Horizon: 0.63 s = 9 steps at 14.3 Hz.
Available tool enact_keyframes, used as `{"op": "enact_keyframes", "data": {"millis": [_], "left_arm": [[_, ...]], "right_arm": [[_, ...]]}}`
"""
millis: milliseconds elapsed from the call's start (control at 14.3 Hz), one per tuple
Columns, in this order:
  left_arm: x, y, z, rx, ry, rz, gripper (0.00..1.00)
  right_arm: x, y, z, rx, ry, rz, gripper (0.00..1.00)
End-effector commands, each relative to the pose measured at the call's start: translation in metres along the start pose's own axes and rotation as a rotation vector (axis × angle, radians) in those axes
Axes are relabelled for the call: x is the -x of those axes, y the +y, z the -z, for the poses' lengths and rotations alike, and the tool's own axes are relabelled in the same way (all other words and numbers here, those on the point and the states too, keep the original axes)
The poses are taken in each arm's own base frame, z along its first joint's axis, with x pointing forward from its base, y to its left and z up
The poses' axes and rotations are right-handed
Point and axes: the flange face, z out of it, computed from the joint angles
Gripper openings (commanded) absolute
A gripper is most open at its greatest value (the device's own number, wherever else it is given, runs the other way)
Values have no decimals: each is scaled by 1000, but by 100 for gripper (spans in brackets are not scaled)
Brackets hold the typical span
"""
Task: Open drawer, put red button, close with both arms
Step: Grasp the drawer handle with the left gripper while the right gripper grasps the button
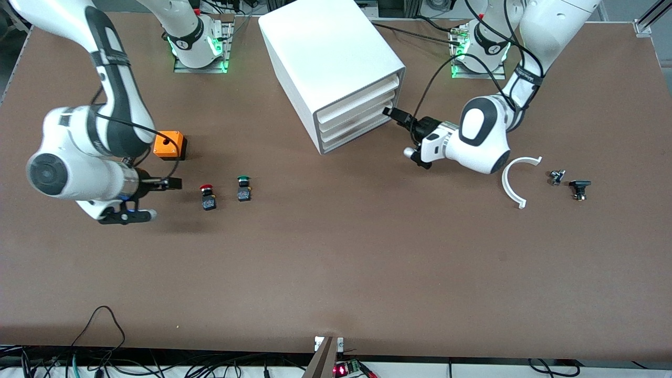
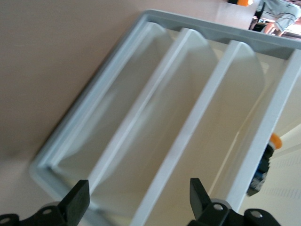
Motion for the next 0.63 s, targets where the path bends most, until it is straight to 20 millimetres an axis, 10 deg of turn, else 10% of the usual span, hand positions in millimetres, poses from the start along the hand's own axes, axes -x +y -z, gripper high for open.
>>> {"op": "enact_keyframes", "data": {"millis": [0, 280, 350, 420, 561], "left_arm": [[4, 11, -27, 6, 23, -18, 90], [8, 12, -46, 24, 21, 10, 74], [8, 13, -48, 19, 25, 9, 53], [8, 12, -48, 15, 28, 10, 11], [8, 16, -51, 13, 24, 3, 0]], "right_arm": [[13, -12, -57, 11, 84, 9, 100], [21, -36, -85, 3, 146, 74, 100], [19, -37, -85, 0, 159, 76, 100], [18, -42, -92, -5, 162, 78, 100], [17, -49, -100, -8, 168, 96, 100]]}}
